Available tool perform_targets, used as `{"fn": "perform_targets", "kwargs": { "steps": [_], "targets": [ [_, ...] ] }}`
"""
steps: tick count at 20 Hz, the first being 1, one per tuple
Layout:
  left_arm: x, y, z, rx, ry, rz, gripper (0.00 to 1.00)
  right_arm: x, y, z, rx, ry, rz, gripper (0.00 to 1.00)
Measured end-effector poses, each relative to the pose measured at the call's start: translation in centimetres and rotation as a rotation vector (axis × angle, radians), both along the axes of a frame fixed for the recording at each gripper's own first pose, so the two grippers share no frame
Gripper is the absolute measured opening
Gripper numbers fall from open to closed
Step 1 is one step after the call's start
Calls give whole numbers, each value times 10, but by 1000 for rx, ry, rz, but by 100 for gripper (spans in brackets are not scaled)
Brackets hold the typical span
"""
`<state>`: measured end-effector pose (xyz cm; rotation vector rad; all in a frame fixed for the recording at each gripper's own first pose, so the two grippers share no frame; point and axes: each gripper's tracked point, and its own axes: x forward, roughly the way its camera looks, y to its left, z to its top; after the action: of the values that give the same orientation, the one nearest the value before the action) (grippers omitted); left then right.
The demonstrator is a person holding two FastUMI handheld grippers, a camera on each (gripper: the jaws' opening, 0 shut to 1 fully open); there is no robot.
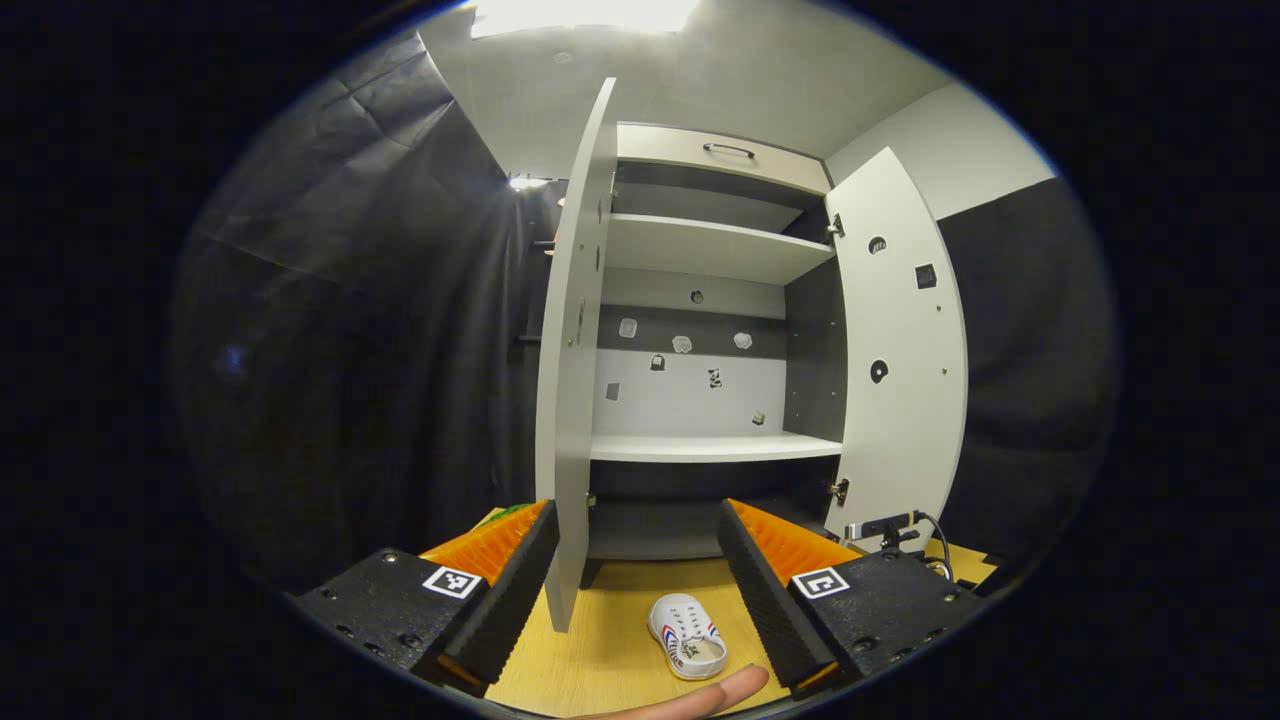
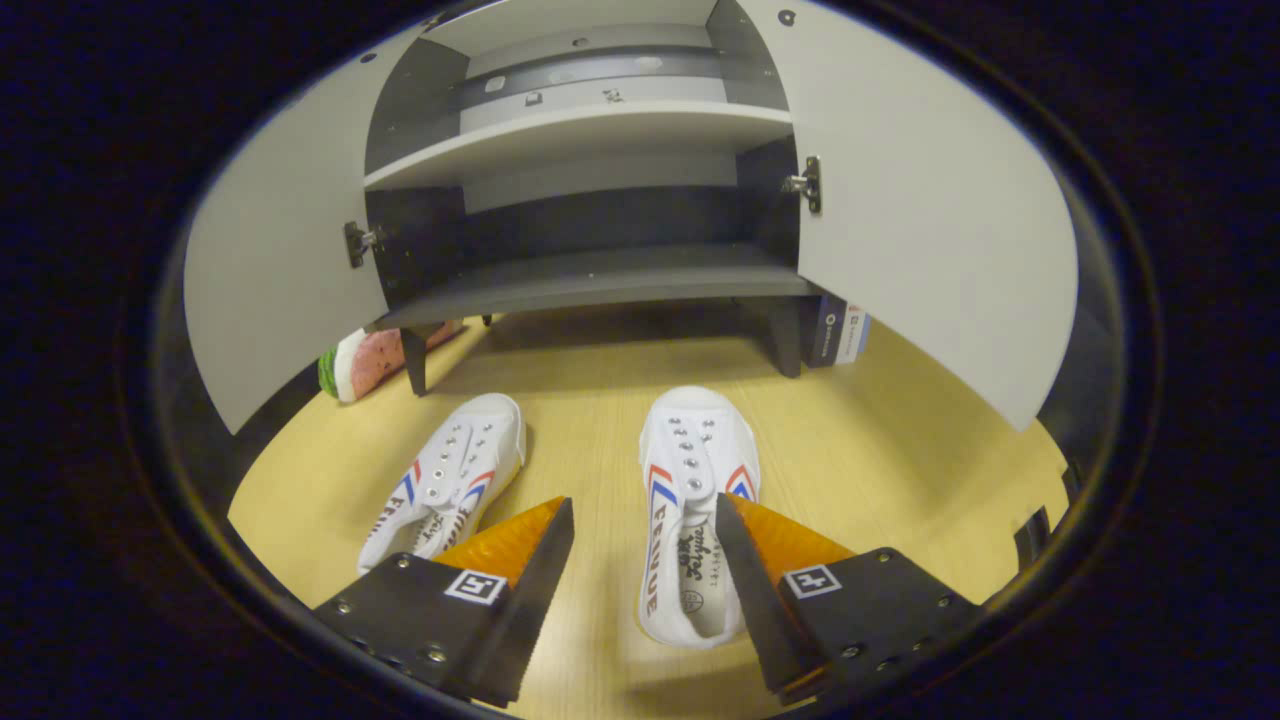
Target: Grab one shoe with the right hand and put it into the shoe cabinet, grab the other shoe with the left hand and put it into the shoe cabinet; then close the right door with the right hand and the left door with the left hand.
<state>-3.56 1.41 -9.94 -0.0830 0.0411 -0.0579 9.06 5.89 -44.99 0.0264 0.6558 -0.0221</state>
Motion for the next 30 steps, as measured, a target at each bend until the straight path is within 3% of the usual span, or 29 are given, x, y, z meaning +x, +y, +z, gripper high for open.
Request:
{"fn": "perform_targets", "kwargs": {
  "steps": [1, 3, 6, 7, 9, 11, 18, 21, 24, 30],
  "targets": [
    [5, 0, -1, -1, -1, 0, 97, -1, 4, -5, 27, 20, -12, 72],
    [15, -3, -4, -7, -3, -6, 97, 11, 14, -9, 91, 15, 4, 74],
    [28, -10, -13, -27, -2, -29, 97, 26, -2, -19, 114, 31, -78, 72],
    [30, -13, -16, -32, 2, -40, 97, 26, 0, -13, 143, 19, -68, 41],
    [33, -15, -22, -22, 6, -49, 97, 32, -8, -16, 97, -32, -56, 37],
    [36, -12, -25, -6, 3, -44, 97, 39, -10, -13, 110, -88, -50, 5],
    [51, -15, -30, 25, 21, -58, 97, 27, -12, 7, 211, -203, -78, 0],
    [62, -21, -29, 34, 20, -70, 97, 26, -14, 39, 163, -269, -49, 0],
    [76, -28, -31, 37, 29, -85, 97, 24, 0, 71, 215, -316, 12, 0],
    [98, -45, -31, 46, 31, -117, 97, 34, 14, 150, 153, -433, 106, 1]
  ]
}}
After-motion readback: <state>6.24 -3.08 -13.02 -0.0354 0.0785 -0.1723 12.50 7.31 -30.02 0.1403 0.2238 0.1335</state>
